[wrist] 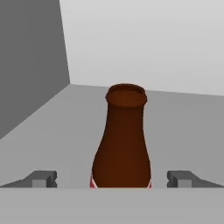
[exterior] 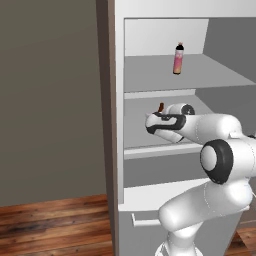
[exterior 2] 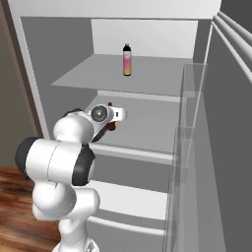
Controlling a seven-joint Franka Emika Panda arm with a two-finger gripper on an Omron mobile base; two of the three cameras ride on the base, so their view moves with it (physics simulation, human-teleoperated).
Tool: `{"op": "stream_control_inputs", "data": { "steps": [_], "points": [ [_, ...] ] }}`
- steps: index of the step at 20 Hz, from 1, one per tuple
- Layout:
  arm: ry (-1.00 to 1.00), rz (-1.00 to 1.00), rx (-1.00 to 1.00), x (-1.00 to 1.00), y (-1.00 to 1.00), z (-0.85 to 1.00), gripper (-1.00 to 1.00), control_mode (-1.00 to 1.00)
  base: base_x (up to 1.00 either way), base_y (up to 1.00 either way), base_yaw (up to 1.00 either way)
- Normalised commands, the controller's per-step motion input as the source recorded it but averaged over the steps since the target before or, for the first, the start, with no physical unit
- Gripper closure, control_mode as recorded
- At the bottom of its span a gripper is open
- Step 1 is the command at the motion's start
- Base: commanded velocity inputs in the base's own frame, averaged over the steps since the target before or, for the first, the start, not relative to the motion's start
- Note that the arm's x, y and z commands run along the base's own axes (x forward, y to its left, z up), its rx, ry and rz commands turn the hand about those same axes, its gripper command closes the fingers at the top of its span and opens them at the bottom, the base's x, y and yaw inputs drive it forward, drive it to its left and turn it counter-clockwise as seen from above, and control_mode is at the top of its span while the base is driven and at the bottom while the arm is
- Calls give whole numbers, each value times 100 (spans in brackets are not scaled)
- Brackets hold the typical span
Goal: Open the fridge, grab two sodas, and place both sodas inside the bowl with ice on the dining counter.
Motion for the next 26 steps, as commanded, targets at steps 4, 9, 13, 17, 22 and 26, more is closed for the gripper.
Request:
{"op": "stream_control_inputs", "data": {
  "steps": [4,9,13,17,22,26],
  "points": [
    [0,0,0,8,0,-2,-100,-100,0,0,0],
    [0,0,0,9,0,-5,100,-100,0,0,0],
    [0,0,0,6,0,-1,100,-100,0,0,0],
    [0,0,0,0,0,0,100,-100,0,0,0],
    [0,0,0,0,0,0,100,-100,0,0,0],
    [0,0,0,0,-1,0,100,-100,0,0,0]
  ]
}}
